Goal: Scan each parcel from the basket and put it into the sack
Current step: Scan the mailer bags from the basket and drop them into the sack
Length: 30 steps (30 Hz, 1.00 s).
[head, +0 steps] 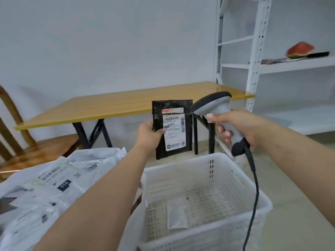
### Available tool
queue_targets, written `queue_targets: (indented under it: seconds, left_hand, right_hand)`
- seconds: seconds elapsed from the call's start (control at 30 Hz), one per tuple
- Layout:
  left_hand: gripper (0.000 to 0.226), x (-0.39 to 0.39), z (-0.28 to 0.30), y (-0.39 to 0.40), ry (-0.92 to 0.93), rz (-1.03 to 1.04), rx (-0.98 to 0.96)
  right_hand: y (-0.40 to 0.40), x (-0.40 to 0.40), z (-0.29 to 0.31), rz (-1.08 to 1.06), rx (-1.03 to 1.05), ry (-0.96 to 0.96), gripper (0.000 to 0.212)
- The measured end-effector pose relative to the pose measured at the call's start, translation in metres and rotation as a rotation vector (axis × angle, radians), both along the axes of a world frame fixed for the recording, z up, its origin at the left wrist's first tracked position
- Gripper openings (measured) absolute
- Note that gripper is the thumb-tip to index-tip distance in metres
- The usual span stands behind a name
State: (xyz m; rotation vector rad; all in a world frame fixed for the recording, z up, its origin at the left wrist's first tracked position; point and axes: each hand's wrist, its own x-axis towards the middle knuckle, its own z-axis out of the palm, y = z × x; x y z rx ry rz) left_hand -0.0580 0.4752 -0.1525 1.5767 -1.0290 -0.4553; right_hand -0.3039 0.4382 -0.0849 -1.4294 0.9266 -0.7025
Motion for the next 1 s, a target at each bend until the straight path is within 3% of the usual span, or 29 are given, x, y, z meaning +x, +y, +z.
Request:
queue_targets:
  seconds: [0.07,0.13,0.23,1.0]
  left_hand:
    - [0.013,-0.005,0.009,0.01,0.168,0.022,-0.071]
    - [0.013,-0.007,0.017,0.016,0.34,0.017,-0.1]
    - [0.013,-0.008,0.029,0.023,0.451,0.021,-0.136]
    - [0.014,0.013,0.039,0.061,0.437,0.098,-0.148]
  right_hand:
    - [0.011,-0.003,0.011,0.018,-0.037,-0.007,0.032]
    - [0.021,-0.006,0.021,0.053,-0.075,-0.01,0.036]
    - [0.036,-0.006,0.033,0.089,-0.114,-0.016,0.038]
    - [0.08,0.015,0.06,0.16,-0.265,-0.015,0.027]
